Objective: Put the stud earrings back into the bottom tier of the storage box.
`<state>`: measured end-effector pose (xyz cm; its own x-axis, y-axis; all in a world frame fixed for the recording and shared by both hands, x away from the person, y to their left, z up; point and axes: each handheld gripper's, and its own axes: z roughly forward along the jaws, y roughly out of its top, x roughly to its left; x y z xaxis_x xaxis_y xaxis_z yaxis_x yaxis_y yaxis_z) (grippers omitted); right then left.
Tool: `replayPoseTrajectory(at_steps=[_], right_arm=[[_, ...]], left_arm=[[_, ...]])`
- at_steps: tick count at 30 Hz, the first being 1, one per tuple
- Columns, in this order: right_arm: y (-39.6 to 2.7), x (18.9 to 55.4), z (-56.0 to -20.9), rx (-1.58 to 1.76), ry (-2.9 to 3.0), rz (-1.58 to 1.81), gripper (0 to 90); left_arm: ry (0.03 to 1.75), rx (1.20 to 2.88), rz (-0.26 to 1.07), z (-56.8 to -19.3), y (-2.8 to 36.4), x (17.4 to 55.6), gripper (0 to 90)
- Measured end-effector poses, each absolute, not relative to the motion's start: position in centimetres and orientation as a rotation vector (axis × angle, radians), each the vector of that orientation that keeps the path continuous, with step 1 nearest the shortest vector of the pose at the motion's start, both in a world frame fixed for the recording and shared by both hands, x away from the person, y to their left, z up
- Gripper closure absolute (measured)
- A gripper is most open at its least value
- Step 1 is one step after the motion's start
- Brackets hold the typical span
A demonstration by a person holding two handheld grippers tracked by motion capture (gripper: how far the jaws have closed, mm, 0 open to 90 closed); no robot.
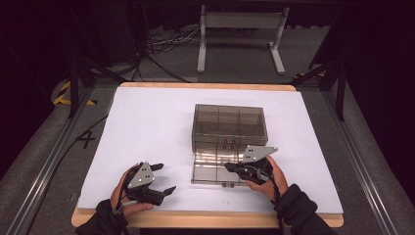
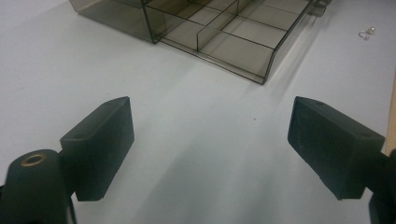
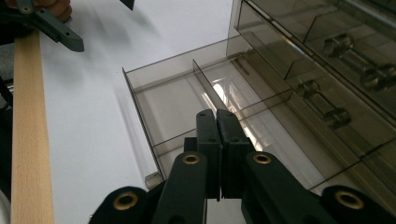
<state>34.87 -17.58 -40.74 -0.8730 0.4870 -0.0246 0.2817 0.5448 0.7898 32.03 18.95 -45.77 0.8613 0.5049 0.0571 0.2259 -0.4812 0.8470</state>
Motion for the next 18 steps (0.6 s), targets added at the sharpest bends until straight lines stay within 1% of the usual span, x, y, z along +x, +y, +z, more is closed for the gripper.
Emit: replayPoseTrajectory(at_steps=[8,18], right_arm=[[-17.38,35.14,-41.78,0.683,2.562,1.177,89.3],[-17.28,34.70,-41.75,0.692,2.567,1.152,89.1]], left_arm=[[0.524,2.090,0.368,-45.77,18.91,32.03,15.0],[0.525,2.097,0.362,-45.76,18.88,32.02,15.0]])
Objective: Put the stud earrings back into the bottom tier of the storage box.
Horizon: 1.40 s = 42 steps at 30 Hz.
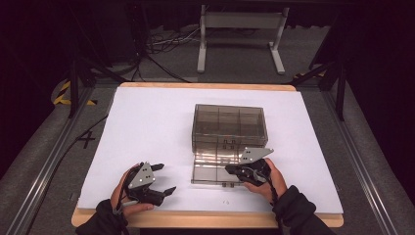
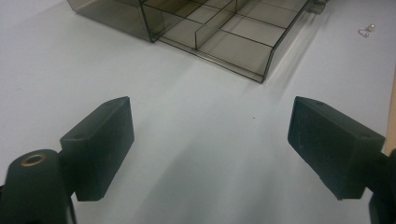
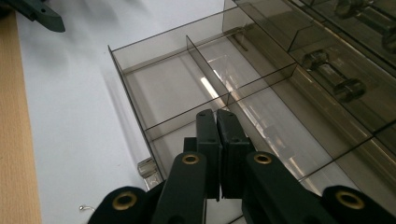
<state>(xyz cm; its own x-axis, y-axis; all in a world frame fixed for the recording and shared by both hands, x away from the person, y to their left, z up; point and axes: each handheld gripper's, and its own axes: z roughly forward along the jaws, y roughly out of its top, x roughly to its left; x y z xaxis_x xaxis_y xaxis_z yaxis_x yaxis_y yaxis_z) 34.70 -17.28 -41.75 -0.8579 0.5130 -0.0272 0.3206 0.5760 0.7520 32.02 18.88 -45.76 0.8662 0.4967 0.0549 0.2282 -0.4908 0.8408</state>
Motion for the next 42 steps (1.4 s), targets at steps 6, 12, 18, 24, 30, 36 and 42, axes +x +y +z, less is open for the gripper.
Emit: replayPoseTrajectory(at_steps=[6,12,18,24,30,36,42], right_arm=[[-17.3,34.4,-42.3,0.698,2.583,1.127,89.0],[-17.3,34.4,-42.6,0.708,2.588,1.117,88.6],[-17.3,34.4,-42.9,0.728,2.593,1.094,87.2],[-17.5,34.1,-42.8,0.728,2.580,1.092,85.4],[-18.1,33.4,-42.0,0.724,2.551,1.137,85.0],[-18.5,31.8,-41.3,0.695,2.551,1.179,84.6],[-18.3,30.4,-41.4,0.657,2.575,1.195,84.2]], left_arm=[[0.527,2.095,0.368,-45.8,18.8,32.0,15.0],[0.527,2.096,0.368,-45.8,18.8,32.0,15.0],[0.530,2.096,0.364,-45.8,18.7,32.0,15.0],[0.525,2.099,0.364,-45.8,18.7,32.0,15.0],[0.526,2.099,0.363,-45.8,18.7,32.1,14.7],[0.527,2.101,0.360,-45.8,18.7,32.1,14.6],[0.531,2.102,0.350,-45.9,18.7,32.1,14.6]])
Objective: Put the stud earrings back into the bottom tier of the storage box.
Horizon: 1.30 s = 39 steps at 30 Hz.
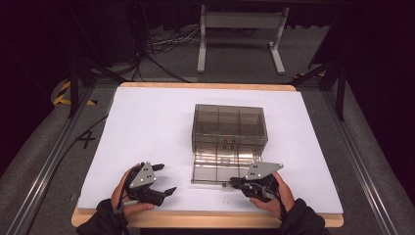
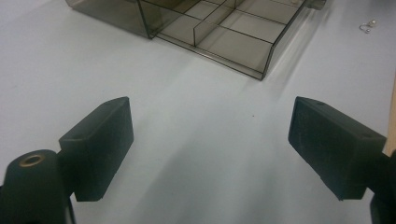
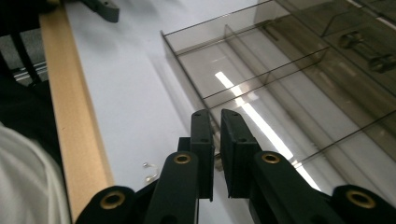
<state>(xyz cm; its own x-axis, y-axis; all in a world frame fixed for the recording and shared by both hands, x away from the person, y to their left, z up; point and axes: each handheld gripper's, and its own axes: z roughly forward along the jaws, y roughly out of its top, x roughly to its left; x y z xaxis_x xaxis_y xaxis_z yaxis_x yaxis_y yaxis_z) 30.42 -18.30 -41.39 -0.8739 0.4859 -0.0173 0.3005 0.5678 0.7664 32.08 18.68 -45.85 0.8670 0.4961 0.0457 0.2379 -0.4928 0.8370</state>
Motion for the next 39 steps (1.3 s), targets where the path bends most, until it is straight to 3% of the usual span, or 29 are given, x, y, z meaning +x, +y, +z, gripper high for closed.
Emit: replayPoseTrajectory(at_steps=[11,39], right_arm=[[-17.3,28.3,-43.0,0.603,2.654,1.169,83.2],[-16.5,28.2,-44.2,0.604,2.709,1.121,81.5]], left_arm=[[0.532,2.102,0.359,-45.8,18.7,32.1,14.6],[0.526,2.115,0.362,-45.8,18.6,32.1,13.3]])
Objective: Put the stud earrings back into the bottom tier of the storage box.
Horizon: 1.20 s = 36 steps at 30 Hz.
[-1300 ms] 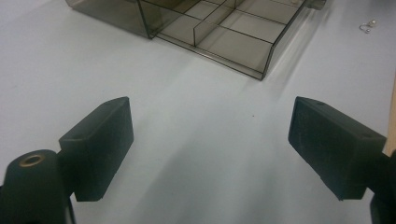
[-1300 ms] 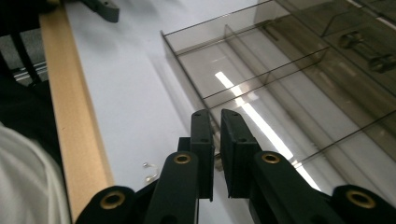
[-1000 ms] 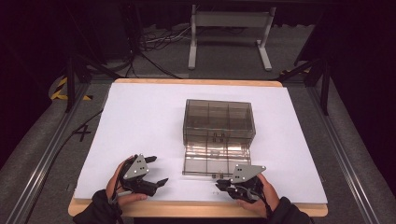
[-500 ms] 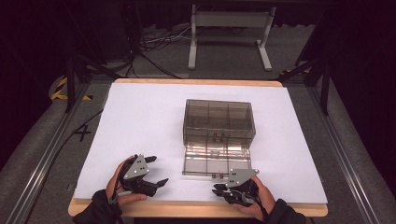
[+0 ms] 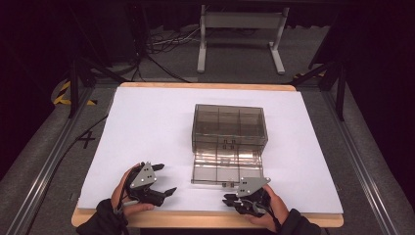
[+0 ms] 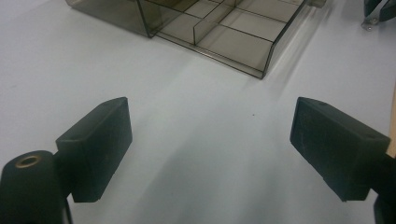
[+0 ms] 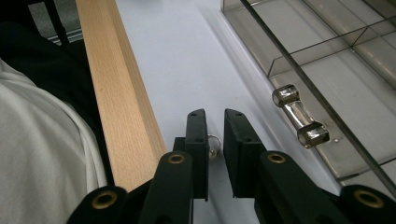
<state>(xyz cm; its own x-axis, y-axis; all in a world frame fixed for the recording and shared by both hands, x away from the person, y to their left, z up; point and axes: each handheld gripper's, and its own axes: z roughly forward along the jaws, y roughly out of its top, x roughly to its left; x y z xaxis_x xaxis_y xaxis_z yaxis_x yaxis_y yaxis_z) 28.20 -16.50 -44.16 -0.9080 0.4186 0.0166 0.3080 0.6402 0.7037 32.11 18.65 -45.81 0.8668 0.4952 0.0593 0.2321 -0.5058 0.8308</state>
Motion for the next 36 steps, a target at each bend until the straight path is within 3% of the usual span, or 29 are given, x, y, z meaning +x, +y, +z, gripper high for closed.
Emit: replayPoseTrajectory(at_steps=[7,36], right_arm=[[-16.6,28.4,-44.4,0.609,2.714,1.092,86.1],[-17.7,28.6,-41.7,0.576,2.575,1.180,86.7]], left_arm=[[0.525,2.116,0.362,-45.8,18.6,32.1,13.3],[0.527,2.120,0.365,-45.8,18.6,32.1,13.3]])
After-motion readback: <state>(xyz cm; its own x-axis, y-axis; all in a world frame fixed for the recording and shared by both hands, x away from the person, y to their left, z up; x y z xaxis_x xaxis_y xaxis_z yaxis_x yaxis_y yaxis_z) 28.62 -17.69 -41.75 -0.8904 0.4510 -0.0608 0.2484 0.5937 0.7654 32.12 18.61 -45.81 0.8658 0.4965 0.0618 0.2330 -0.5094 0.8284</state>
